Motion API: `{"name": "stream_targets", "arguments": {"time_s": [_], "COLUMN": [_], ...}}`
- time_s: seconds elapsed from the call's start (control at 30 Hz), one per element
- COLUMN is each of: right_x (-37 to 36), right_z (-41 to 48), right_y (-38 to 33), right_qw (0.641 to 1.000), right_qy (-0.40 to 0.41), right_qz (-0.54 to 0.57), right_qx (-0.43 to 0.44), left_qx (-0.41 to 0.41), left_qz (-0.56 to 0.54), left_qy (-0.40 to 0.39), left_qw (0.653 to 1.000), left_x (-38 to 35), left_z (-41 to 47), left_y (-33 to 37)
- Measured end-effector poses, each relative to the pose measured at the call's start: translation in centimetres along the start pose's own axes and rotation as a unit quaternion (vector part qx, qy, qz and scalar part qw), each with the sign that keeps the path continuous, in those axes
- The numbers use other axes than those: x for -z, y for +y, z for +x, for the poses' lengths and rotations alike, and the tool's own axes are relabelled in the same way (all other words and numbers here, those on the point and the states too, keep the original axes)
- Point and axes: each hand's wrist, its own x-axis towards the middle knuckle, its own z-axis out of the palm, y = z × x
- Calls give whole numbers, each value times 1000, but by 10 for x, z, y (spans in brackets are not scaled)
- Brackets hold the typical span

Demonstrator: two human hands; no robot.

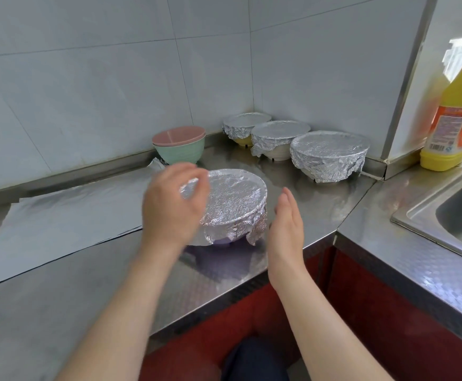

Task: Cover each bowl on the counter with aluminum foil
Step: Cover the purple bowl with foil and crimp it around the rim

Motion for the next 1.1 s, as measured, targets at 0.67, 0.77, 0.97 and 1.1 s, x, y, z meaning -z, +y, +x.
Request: {"name": "stream_targets", "arguments": {"time_s": [0.67, 0.77, 0.97, 1.1], "right_x": [-23, -14, -21, -25], "right_z": [15, 20, 26, 22], "right_y": [-9, -16, -14, -13], "right_qw": [998, 999, 998, 999], "right_qy": [-12, -15, -56, -39], "right_qz": [52, 41, 7, 3], "right_qx": [-33, -23, -33, -34], "left_qx": [260, 273, 393, 420], "left_qz": [-242, -250, -359, -398], "left_qy": [-65, 7, 51, 155], "left_qw": [932, 929, 845, 801], "left_x": [-26, -19, -31, -38], "left_z": [12, 6, -16, -10], "left_y": [-26, -27, -22, -11]}}
